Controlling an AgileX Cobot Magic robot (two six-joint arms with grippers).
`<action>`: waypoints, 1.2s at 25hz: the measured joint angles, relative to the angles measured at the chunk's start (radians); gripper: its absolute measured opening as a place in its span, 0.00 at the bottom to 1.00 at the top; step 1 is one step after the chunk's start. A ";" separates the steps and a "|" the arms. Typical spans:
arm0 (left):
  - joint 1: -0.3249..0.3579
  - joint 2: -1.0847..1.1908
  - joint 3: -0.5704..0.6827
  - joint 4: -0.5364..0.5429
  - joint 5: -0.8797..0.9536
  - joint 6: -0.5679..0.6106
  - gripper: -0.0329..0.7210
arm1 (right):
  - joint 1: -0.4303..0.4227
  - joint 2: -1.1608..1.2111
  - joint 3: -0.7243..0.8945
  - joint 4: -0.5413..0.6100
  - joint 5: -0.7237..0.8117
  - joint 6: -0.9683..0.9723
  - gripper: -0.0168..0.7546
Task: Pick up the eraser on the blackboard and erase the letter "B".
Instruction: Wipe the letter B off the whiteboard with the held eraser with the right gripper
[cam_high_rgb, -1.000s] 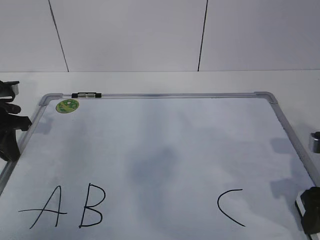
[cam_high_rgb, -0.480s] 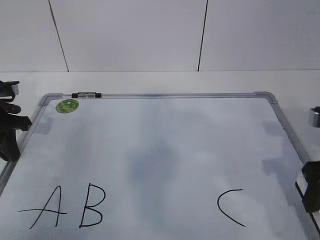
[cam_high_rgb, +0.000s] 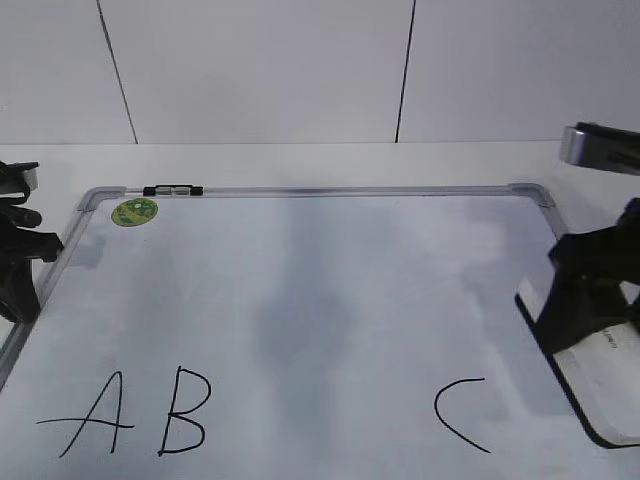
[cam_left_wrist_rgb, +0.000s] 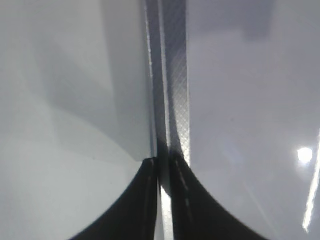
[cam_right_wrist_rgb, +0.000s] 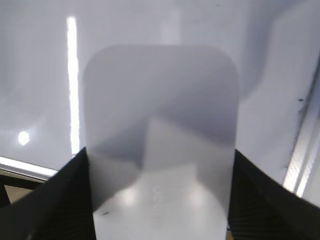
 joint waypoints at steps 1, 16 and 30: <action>0.000 0.000 0.000 0.000 0.000 0.000 0.10 | 0.024 0.016 -0.013 0.000 0.002 -0.005 0.69; 0.000 0.000 0.000 0.000 0.004 0.000 0.10 | 0.368 0.356 -0.315 -0.067 0.004 0.092 0.69; 0.000 0.000 0.000 0.000 0.004 0.000 0.10 | 0.437 0.533 -0.482 -0.038 -0.022 0.166 0.69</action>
